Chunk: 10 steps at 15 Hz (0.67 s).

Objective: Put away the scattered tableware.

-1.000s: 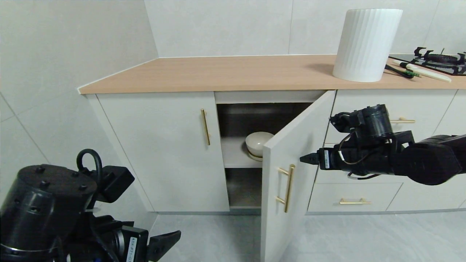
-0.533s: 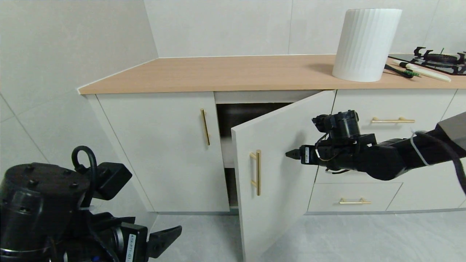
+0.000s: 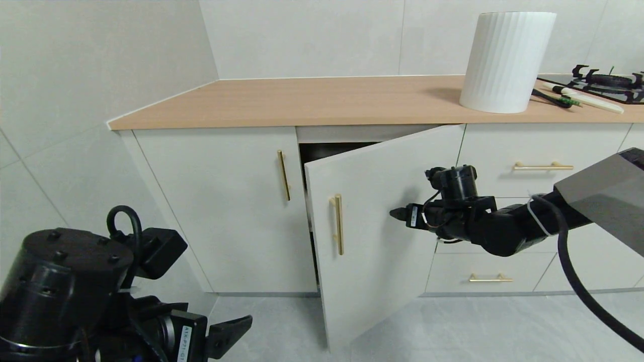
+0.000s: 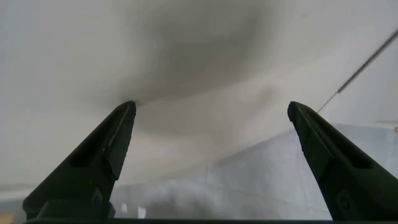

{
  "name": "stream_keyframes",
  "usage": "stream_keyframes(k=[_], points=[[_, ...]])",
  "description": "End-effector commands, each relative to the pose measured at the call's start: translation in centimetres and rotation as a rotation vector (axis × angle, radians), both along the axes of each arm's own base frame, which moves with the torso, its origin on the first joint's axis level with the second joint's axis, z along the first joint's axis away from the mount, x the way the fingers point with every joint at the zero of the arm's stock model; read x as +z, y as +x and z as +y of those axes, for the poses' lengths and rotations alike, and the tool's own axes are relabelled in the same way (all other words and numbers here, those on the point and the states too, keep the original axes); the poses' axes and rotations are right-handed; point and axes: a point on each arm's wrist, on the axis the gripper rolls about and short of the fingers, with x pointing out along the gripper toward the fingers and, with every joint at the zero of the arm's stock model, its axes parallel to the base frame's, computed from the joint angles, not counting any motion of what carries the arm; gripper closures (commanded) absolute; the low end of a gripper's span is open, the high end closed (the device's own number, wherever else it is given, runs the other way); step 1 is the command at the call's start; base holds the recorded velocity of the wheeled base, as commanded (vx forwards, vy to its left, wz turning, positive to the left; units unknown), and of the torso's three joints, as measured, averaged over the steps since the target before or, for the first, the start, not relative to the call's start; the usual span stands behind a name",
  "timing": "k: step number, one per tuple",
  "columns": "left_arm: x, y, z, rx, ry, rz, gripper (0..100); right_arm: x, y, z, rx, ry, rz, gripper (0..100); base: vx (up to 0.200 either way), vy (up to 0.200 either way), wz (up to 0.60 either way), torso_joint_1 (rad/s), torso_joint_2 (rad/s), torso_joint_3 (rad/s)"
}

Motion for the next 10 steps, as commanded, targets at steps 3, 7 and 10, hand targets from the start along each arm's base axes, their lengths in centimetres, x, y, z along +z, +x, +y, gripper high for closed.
stream_keyframes(k=[3, 7, 10], points=[[-0.1, 0.0, 0.0, -0.002, 0.003, 0.003, 0, -1.4, 1.9, 0.9, -0.059, 0.048, 0.003, 0, 0.0, 0.0, 0.0, 0.0, 0.0, 0.0], [-0.2, 0.0, 0.0, -0.002, 0.005, 0.006, 0, -2.3, 3.7, 1.5, -0.135, 0.084, -0.013, 0, 0.0, 0.0, 0.0, 0.0, 0.0, 0.0], [-0.1, 0.0, 0.0, -0.002, 0.004, 0.005, 0, -3.1, 5.1, 1.8, -0.215, 0.079, -0.046, 0, 0.0, 0.0, 0.0, 0.0, 0.0, 0.0]])
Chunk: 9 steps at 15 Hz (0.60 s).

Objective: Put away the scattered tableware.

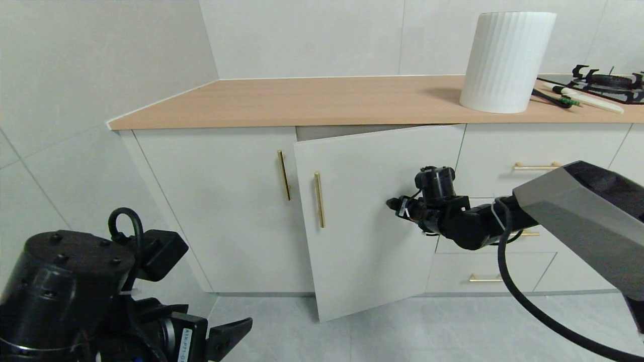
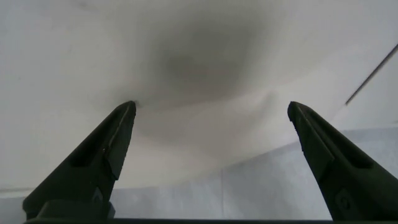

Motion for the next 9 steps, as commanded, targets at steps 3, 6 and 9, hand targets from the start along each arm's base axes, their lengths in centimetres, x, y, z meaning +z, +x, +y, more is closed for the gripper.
stream_keyframes(k=[3, 6, 9], points=[[-0.1, 0.0, 0.0, -0.001, 0.003, 0.002, 0, -1.6, 1.8, 0.6, -0.06, 0.001, -0.018, 0, 0.0, 0.0, 0.0, 0.0, 0.0, 0.0], [-0.2, -0.1, 0.1, -0.012, 0.018, 0.002, 0, -1.9, 3.3, 0.8, -0.145, -0.001, -0.065, 0, 0.0, 0.0, 0.0, 0.0, 0.0, 0.0], [-0.2, -0.1, 0.1, -0.012, 0.018, 0.002, 0, -2.2, 4.0, 0.9, -0.18, -0.004, -0.084, 0, 0.0, 0.0, 0.0, 0.0, 0.0, 0.0]])
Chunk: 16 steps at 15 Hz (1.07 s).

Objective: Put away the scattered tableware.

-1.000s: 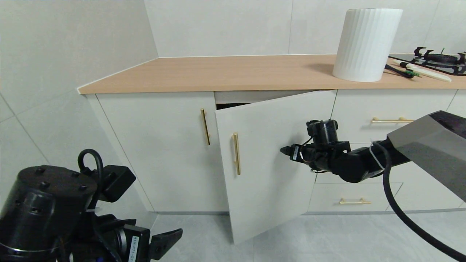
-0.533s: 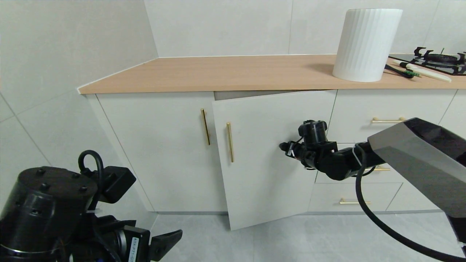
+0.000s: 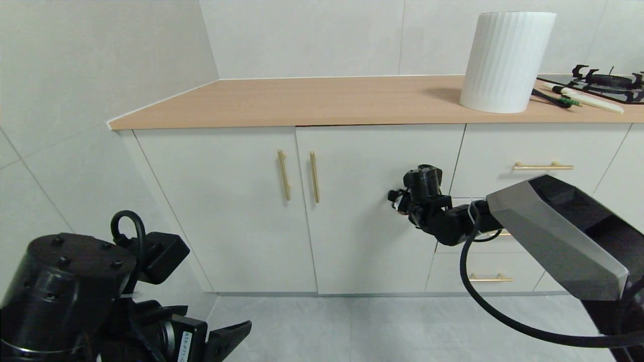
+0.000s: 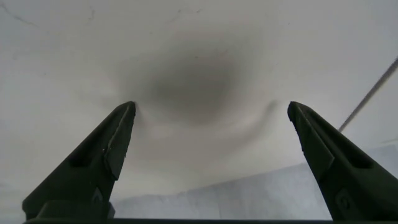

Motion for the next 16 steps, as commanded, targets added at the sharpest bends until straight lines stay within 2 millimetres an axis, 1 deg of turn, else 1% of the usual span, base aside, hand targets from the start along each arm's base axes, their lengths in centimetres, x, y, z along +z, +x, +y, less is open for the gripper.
stream_keyframes(k=[1, 5, 6, 7, 8, 10, 11, 12, 14, 16], points=[[0.0, 0.0, 0.0, 0.001, 0.0, 0.001, 0, -0.8, 0.4, 0.1, -0.01, -0.004, 0.003, 0, 0.0, 0.0, 0.0, 0.0, 0.0, 0.0], [0.0, 0.0, 0.0, 0.001, 0.0, 0.001, 0, -0.6, 0.5, 0.1, -0.023, 0.0, -0.004, 0, 0.0, 0.0, 0.0, 0.0, 0.0, 0.0], [0.0, 0.0, 0.0, 0.001, 0.0, 0.001, 0, 0.1, 0.1, -0.1, -0.027, 0.01, -0.002, 0, 0.0, 0.0, 0.0, 0.0, 0.0, 0.0], [0.0, 0.0, 0.0, 0.001, 0.0, 0.001, 0, 1.1, -0.9, -0.4, -0.006, 0.028, 0.014, 0, 0.0, 0.0, 0.0, 0.0, 0.0, 0.0], [0.0, 0.0, 0.0, 0.001, 0.0, 0.001, 0, 1.7, -2.4, -0.6, 0.072, 0.046, 0.054, 0, 0.0, 0.0, 0.0, 0.0, 0.0, 0.0], [0.0, 0.0, 0.0, 0.001, 0.0, 0.001, 0, 3.4, -6.2, -1.7, 0.275, 0.103, 0.139, 0, 0.0, 0.0, 0.0, 0.0, 0.0, 0.0], [0.0, 0.0, 0.0, 0.001, -0.001, -0.001, 0, 4.1, -7.6, -2.1, 0.367, 0.128, 0.164, 0, 0.0, 0.0, 0.0, 0.0, 0.0, 0.0], [0.0, 0.0, 0.0, 0.001, -0.002, -0.002, 0, 4.7, -8.6, -2.4, 0.425, 0.128, 0.17, 0, 0.0, 0.0, 0.0, 0.0, 0.0, 0.0], [0.1, -0.1, 0.1, 0.001, -0.005, -0.005, 0, 5.3, -9.3, -2.8, 0.428, 0.097, 0.158, 0, 0.0, 0.0, 0.0, 0.0, 0.0, 0.0], [0.8, -0.4, 0.6, 0.021, -0.019, -0.044, 0, 6.6, -10.5, -3.3, 0.412, 0.081, 0.136, 0, 0.0, 0.0, 0.0, 0.0, 0.0, 0.0]])
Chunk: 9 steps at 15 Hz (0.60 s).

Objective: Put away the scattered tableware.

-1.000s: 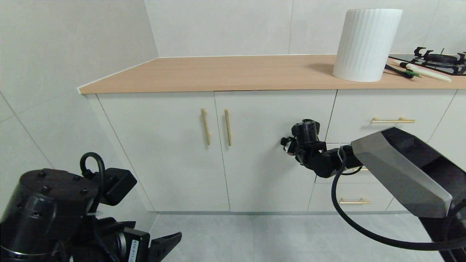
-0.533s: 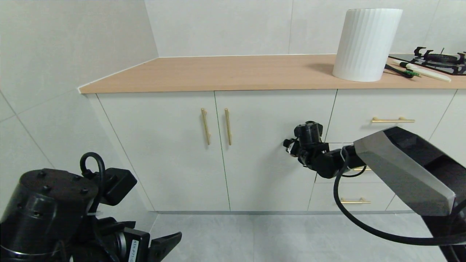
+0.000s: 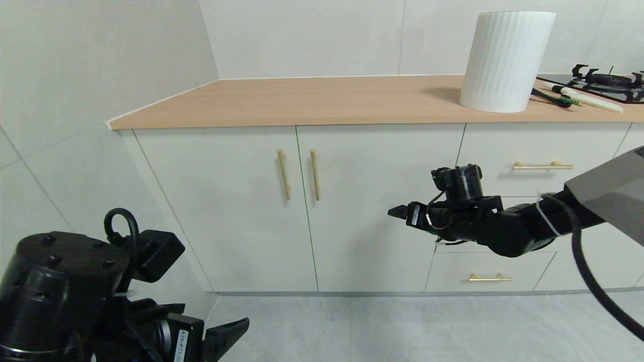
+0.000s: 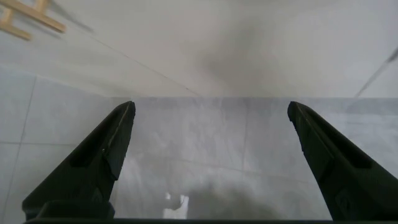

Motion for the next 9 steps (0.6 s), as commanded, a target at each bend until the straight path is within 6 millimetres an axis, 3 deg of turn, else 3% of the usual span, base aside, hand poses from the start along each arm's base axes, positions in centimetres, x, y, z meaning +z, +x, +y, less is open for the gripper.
stream_keyframes(k=[1, 4, 6, 9], points=[[1.3, -0.8, 1.5, 0.035, -0.02, -0.075, 0, 4.4, -3.4, -1.5, -0.006, -0.003, -0.085, 0, 0.0, 0.0, 0.0, 0.0, 0.0, 0.0], [3.0, -2.5, 4.0, 0.073, -0.034, -0.202, 0, 9.8, -8.9, -4.9, -0.062, -0.071, -0.246, 0, 0.0, 0.0, 0.0, 0.0, 0.0, 0.0], [4.0, -4.4, 5.4, 0.094, -0.075, -0.287, 0, 11.2, -13.7, -7.1, -0.113, -0.107, -0.302, 0, 0.0, 0.0, 0.0, 0.0, 0.0, 0.0], [3.0, -7.6, 8.2, 0.141, 0.035, -0.411, 0, 12.4, -21.8, -11.7, -0.174, -0.162, -0.441, 0, 0.0, 0.0, 0.0, 0.0, 0.0, 0.0]])
